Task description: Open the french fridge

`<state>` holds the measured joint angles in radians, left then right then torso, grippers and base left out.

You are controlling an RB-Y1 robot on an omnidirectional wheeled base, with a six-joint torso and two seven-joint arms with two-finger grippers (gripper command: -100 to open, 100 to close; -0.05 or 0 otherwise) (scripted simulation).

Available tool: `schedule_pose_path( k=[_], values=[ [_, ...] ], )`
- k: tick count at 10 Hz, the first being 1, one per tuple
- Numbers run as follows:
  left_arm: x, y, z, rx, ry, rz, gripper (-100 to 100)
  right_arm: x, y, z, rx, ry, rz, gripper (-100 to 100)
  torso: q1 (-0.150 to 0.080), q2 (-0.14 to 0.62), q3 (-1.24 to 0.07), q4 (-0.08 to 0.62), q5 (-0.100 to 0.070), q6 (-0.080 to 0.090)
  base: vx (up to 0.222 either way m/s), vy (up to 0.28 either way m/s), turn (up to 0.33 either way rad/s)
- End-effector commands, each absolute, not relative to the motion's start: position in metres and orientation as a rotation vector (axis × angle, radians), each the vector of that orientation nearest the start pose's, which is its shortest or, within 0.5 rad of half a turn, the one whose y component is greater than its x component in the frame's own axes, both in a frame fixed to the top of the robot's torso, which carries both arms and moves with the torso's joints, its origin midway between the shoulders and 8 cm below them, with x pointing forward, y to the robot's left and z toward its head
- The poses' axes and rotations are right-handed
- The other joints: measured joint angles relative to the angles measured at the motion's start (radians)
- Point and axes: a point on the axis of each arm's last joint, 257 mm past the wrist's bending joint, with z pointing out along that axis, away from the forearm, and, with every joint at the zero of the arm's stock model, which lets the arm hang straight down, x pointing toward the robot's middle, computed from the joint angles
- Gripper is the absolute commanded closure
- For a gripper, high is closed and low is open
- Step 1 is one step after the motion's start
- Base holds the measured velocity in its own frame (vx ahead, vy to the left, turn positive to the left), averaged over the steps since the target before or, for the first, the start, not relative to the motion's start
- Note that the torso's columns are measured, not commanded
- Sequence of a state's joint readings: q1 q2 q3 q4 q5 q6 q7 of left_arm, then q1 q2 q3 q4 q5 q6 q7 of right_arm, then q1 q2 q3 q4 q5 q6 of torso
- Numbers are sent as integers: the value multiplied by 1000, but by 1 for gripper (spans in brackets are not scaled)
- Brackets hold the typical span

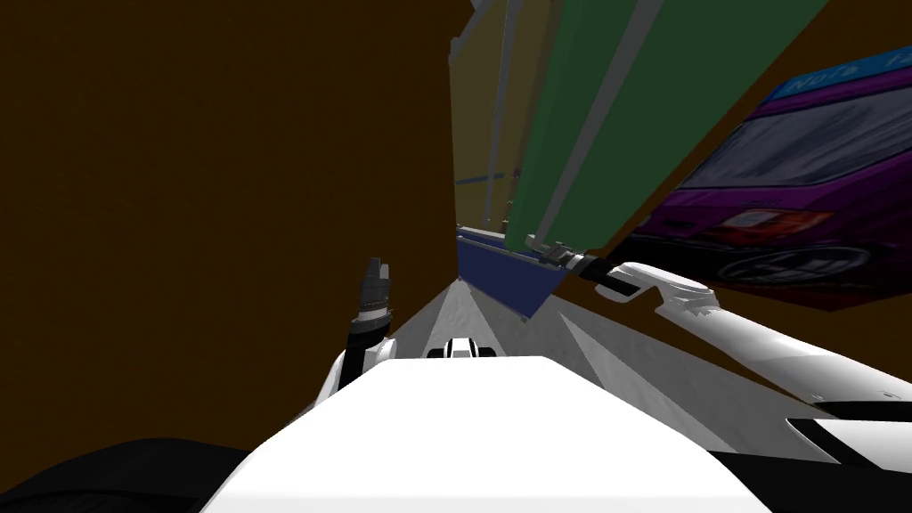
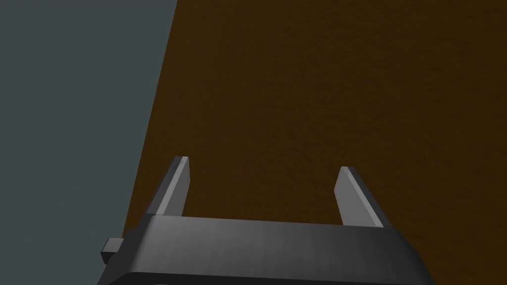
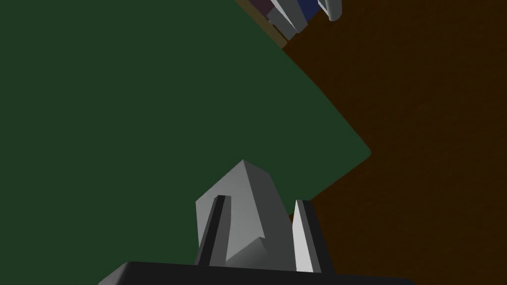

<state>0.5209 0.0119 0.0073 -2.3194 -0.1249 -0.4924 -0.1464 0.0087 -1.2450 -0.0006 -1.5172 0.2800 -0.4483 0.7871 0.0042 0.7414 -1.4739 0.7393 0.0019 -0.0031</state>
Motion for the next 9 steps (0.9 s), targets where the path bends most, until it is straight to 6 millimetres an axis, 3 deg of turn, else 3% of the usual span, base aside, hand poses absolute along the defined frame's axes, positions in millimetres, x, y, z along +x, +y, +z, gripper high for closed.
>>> schedule_pose_path(
  k=[1,2,7,8,9],
  values=[
    [338,266,32,-501,714,-1074,0,510,-393,-27,-907,1293,-195,100,3,-5,-3,0,1,2,-111,-209,-26],
    [338,266,32,-500,714,-1074,0,510,-393,-27,-907,1293,-195,100,-2,-1,-1,1,1,0,-123,-234,34],
    [338,266,32,-500,714,-1074,0,479,-322,-24,-1031,1184,-35,100,-3,2,1,1,0,3,-102,-209,7],
    [338,266,32,-500,714,-1074,0,479,-322,-24,-1031,1184,-35,100,0,3,2,2,0,2,-79,-162,18],
    [338,266,32,-501,714,-1074,0,472,-309,-23,-1054,1161,-2,100,3,-1,-1,2,1,3,-52,-138,-17]
  ],
)
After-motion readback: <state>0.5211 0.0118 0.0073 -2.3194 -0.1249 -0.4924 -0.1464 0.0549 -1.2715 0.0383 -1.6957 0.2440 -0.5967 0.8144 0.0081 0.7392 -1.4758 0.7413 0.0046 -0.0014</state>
